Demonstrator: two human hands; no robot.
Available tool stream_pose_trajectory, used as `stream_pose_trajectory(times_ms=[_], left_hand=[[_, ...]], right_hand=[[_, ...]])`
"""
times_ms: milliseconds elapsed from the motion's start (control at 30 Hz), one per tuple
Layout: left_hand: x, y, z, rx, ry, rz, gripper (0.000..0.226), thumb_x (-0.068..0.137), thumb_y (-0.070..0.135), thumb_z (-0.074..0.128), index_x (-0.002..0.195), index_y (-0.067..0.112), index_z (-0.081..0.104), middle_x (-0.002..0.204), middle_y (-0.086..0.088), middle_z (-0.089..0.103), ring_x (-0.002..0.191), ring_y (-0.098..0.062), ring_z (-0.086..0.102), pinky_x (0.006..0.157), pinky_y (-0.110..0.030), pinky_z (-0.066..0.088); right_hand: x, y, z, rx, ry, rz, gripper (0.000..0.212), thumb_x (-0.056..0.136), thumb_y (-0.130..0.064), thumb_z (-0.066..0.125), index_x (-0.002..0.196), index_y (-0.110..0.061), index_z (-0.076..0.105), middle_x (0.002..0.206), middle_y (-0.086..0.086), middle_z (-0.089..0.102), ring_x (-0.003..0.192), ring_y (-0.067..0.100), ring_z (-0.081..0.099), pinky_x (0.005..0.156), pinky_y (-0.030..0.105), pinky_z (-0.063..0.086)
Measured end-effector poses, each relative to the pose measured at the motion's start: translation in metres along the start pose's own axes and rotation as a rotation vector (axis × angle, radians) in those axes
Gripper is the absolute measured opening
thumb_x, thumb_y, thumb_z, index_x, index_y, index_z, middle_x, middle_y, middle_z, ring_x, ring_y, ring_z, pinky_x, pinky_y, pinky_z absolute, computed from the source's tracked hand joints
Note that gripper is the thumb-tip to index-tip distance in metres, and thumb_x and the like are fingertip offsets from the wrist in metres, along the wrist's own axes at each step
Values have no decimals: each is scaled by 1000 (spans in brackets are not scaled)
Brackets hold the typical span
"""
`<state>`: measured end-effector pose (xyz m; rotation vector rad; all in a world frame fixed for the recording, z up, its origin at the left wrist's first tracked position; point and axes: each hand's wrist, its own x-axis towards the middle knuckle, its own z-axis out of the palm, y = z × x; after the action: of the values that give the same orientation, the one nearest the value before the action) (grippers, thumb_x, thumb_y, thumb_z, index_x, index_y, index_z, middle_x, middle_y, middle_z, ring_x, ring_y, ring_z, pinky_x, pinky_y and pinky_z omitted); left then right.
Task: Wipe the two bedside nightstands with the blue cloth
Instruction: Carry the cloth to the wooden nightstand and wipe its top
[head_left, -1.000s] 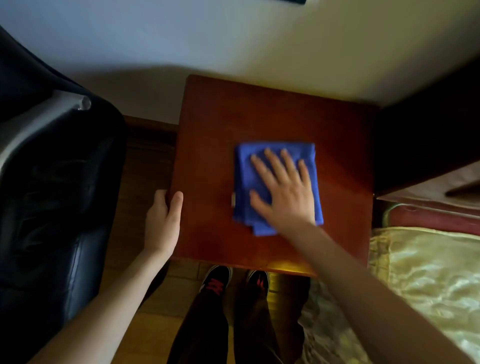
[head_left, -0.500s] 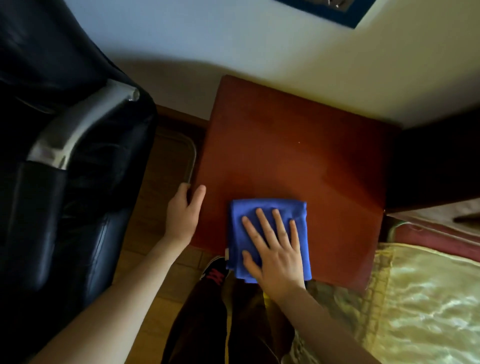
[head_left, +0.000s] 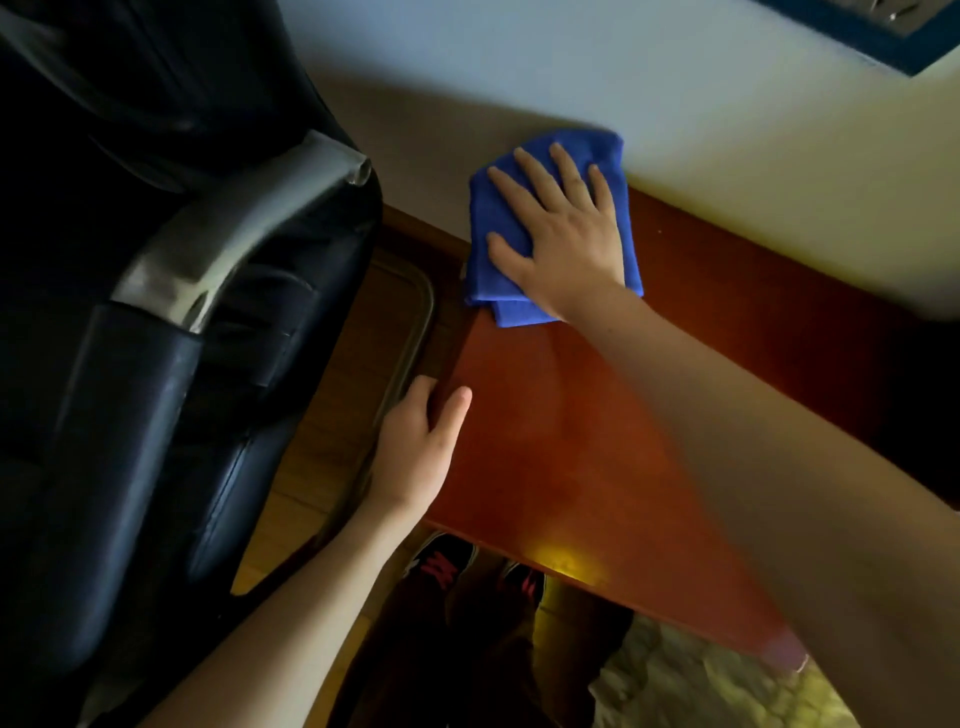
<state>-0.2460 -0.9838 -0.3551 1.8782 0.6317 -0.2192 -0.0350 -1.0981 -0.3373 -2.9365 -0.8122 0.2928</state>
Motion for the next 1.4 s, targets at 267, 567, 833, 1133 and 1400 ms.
stream_pose_trajectory(times_ms=[267, 567, 833, 1133, 1400], left_hand=[[0, 3, 0, 66, 0, 20, 23, 95, 42, 47, 98, 20, 57, 67, 12, 55, 57, 5, 58, 51, -11, 41], [1, 2, 1, 65, 2, 34, 25, 97, 40, 47, 101, 18, 58, 70, 12, 56, 57, 1, 56, 55, -11, 40], [-1, 7, 0, 14, -18, -3, 22, 96, 39, 49, 100, 20, 59, 81, 6, 62, 69, -4, 60, 63, -16, 43], [-1, 7, -3, -137, -61, -141, 16, 94, 43, 46, 86, 38, 58, 89, 4, 65, 91, -21, 65, 87, -52, 52], [0, 4, -2, -40, -36, -128, 28, 96, 43, 42, 98, 19, 56, 89, 1, 65, 85, -11, 64, 75, -29, 47]], right_hand=[[-98, 77, 0, 15, 23, 140, 67, 93, -55, 36, 154, -32, 19, 163, -5, 19, 152, 21, 10, 122, 48, 11], [-31, 15, 4, 1, 30, 51, 70, 90, -58, 33, 154, -34, 20, 163, -4, 20, 151, 26, 11, 122, 49, 7], [-27, 17, 6, 41, 47, 71, 69, 92, -59, 27, 155, -34, 14, 164, -6, 14, 152, 22, 5, 122, 47, 2], [-180, -74, 39, 153, 89, 367, 67, 92, -54, 40, 153, -31, 25, 162, -3, 22, 151, 26, 14, 122, 51, 11], [-238, -117, 59, 138, 113, 377, 70, 86, -53, 52, 150, -31, 35, 158, -3, 29, 148, 27, 25, 119, 54, 20]])
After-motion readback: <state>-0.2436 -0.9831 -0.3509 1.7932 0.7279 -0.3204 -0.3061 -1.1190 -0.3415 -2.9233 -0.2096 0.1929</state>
